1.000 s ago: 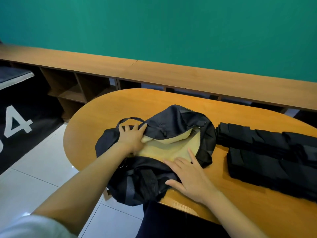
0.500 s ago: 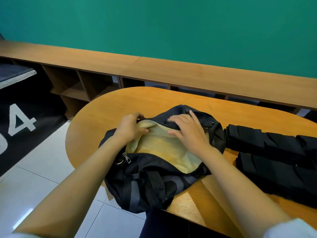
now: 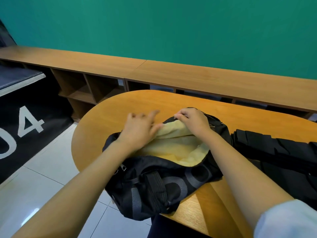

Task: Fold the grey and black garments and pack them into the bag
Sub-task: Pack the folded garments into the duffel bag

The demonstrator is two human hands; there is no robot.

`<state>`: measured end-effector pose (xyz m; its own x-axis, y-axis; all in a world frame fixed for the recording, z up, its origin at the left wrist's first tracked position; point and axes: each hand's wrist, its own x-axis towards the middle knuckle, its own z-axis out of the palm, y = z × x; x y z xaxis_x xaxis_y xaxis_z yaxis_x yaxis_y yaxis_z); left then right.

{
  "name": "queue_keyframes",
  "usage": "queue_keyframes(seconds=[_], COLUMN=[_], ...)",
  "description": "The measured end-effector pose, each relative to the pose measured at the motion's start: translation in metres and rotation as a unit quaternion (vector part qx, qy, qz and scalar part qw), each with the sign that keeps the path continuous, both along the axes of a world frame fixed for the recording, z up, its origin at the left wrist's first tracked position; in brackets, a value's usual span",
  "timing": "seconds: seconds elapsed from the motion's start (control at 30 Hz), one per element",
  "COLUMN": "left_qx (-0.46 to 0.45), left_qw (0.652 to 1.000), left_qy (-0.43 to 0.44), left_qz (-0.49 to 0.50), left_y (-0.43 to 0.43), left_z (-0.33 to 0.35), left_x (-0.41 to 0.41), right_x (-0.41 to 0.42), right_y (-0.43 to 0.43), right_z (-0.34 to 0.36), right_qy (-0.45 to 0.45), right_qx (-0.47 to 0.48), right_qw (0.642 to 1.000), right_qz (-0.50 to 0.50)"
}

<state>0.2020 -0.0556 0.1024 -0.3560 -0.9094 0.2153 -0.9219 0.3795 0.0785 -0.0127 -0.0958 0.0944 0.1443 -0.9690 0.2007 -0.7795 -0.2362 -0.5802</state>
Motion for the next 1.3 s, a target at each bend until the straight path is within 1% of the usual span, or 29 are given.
queue_keyframes(seconds=[0.07,0.1,0.17,0.23,0.27,0.3,0.33,0.37,0.43,0.47,0.53,0.6,0.67,0.73,0.8,0.87,0.9,0.97,1.0,1.03,1.07,1.17,1.3], left_qx=[-0.044,-0.044,-0.056,-0.097,-0.112,-0.113,-0.105,-0.092,-0.072,-0.07,-0.076,-0.074,-0.029,0.041,0.072,0.073,0.08,0.122,0.151,0.176,0.193,0.217,0.206], left_qw=[0.989,0.981,0.969,0.965,0.963,0.962,0.964,0.966,0.974,0.98,0.989,0.995,0.999,0.991,0.979,0.979,0.985,0.992,0.988,0.981,0.975,0.968,0.969], left_qy=[-0.087,-0.135,-0.203,-0.21,-0.214,-0.217,-0.216,-0.215,-0.199,-0.179,-0.126,-0.07,0.021,0.105,0.153,0.148,0.12,0.017,-0.032,-0.06,-0.069,-0.059,-0.04], left_qz=[-0.111,-0.136,-0.126,-0.121,-0.121,-0.121,-0.118,-0.106,-0.073,-0.053,-0.015,-0.003,-0.026,-0.066,-0.11,-0.115,-0.091,-0.013,0.026,0.06,0.083,0.115,0.133], left_y=[0.008,0.007,-0.003,-0.013,-0.017,-0.021,-0.026,-0.031,-0.039,-0.043,-0.05,-0.051,-0.043,-0.027,-0.012,0.002,0.008,0.017,0.02,0.022,0.023,0.026,0.029], left_z=[-0.003,-0.01,-0.024,-0.031,-0.033,-0.033,-0.033,-0.03,-0.02,-0.012,0.004,0.014,0.013,0.005,-0.005,-0.014,-0.017,-0.02,-0.023,-0.025,-0.027,-0.034,-0.042], left_x=[-0.018,-0.021,-0.021,-0.018,-0.017,-0.015,-0.014,-0.013,-0.01,-0.007,0.0,0.002,-0.002,-0.003,0.001,0.007,0.009,0.012,0.014,0.016,0.02,0.029,0.03], right_x=[0.001,0.0,-0.002,-0.001,0.0,0.003,0.005,0.007,0.002,-0.003,-0.014,-0.022,-0.022,-0.015,-0.003,0.01,0.016,0.027,0.031,0.034,0.036,0.039,0.035], right_y=[0.002,0.006,0.024,0.057,0.077,0.097,0.114,0.128,0.144,0.148,0.151,0.151,0.151,0.151,0.153,0.155,0.156,0.155,0.155,0.155,0.155,0.159,0.17], right_z=[-0.001,-0.002,-0.008,-0.02,-0.029,-0.039,-0.051,-0.062,-0.083,-0.091,-0.097,-0.094,-0.087,-0.077,-0.068,-0.062,-0.061,-0.061,-0.063,-0.066,-0.07,-0.084,-0.091], right_qy=[0.009,0.014,0.045,0.059,0.062,0.076,0.103,0.141,0.21,0.227,0.226,0.222,0.216,0.187,0.14,0.11,0.108,0.127,0.143,0.162,0.181,0.213,0.22], right_qx=[-0.024,-0.044,-0.139,-0.254,-0.283,-0.283,-0.256,-0.209,-0.122,-0.1,-0.09,-0.096,-0.105,-0.113,-0.105,-0.085,-0.078,-0.072,-0.071,-0.063,-0.05,-0.031,-0.065], right_qw=[1.0,0.999,0.989,0.965,0.957,0.954,0.956,0.959,0.959,0.959,0.962,0.965,0.966,0.97,0.978,0.981,0.98,0.977,0.974,0.97,0.966,0.957,0.953], right_qz=[-0.004,-0.008,-0.027,-0.011,0.021,0.064,0.102,0.129,0.145,0.14,0.12,0.104,0.1,0.104,0.117,0.138,0.146,0.158,0.162,0.168,0.176,0.197,0.196])
